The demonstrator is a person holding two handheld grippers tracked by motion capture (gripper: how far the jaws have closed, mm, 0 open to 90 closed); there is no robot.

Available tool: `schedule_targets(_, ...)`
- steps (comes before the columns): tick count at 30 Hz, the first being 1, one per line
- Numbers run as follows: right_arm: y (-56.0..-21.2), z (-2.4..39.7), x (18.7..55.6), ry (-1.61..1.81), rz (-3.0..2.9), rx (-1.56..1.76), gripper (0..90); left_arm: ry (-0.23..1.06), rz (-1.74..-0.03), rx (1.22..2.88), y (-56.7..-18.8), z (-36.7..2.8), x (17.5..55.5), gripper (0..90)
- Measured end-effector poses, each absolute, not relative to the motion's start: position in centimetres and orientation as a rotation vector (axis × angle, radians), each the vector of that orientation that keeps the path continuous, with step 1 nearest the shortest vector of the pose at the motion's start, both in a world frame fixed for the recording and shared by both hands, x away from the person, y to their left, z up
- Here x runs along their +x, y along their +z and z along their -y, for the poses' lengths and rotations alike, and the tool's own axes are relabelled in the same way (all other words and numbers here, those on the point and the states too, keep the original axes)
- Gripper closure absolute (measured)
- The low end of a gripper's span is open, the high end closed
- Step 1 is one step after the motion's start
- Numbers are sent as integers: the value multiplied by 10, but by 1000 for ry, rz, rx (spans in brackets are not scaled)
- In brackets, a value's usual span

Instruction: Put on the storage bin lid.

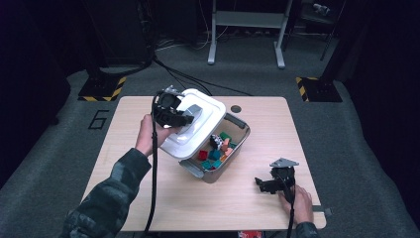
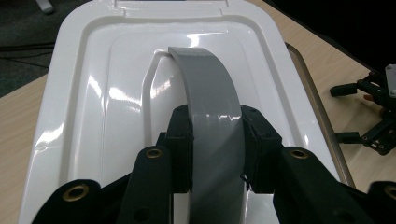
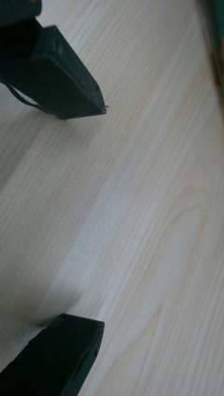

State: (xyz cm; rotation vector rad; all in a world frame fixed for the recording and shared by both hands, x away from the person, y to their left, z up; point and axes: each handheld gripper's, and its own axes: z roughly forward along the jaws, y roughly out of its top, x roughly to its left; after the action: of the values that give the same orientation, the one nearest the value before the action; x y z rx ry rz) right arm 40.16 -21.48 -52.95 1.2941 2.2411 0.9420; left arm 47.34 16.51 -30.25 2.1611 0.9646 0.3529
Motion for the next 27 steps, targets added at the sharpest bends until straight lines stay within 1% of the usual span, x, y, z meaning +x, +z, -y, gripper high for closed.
schedule_targets(13,-530,215,402,942,-2241,1290,0,286,-950,2180,-320,-133,473,675)
schedule_targets(27,-529,215,402,941,-2241,1292,0,204,-947,2187,-341,-107,481,675)
